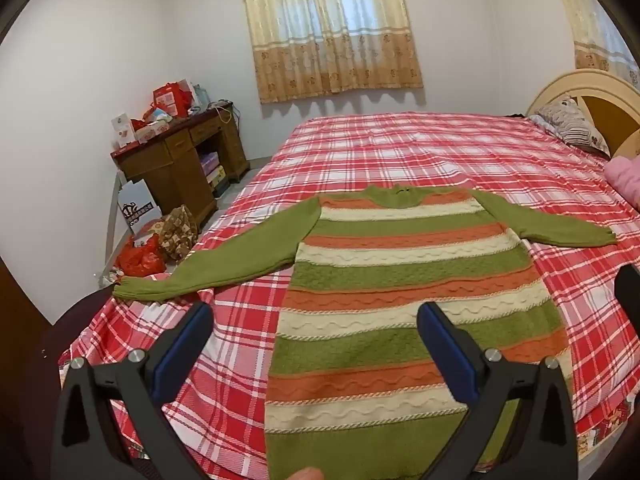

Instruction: Fold small clothes

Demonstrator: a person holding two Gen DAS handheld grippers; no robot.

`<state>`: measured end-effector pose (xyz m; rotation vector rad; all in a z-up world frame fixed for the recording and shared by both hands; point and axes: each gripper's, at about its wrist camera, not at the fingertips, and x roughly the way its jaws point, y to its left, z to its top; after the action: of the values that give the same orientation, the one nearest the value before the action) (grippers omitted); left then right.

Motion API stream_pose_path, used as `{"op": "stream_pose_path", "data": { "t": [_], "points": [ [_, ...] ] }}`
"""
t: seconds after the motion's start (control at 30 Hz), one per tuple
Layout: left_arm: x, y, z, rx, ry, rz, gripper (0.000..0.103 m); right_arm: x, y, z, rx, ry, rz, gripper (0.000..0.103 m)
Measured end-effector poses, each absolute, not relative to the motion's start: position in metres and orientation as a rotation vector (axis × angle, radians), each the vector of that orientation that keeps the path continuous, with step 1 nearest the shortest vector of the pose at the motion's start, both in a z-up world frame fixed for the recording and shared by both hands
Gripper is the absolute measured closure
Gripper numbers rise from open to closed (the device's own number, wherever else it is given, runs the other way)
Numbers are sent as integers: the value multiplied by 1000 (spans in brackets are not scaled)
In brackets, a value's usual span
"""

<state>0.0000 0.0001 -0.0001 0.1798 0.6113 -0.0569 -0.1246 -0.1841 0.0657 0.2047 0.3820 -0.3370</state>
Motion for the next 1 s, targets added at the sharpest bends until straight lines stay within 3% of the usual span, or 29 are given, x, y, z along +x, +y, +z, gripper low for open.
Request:
{"op": "stream_pose_path", "data": {
  "t": [1.0],
  "points": [
    [0, 6, -6, 156, 625, -77, 0, -124, -180, 61, 216, 396, -332, 1]
  ]
}}
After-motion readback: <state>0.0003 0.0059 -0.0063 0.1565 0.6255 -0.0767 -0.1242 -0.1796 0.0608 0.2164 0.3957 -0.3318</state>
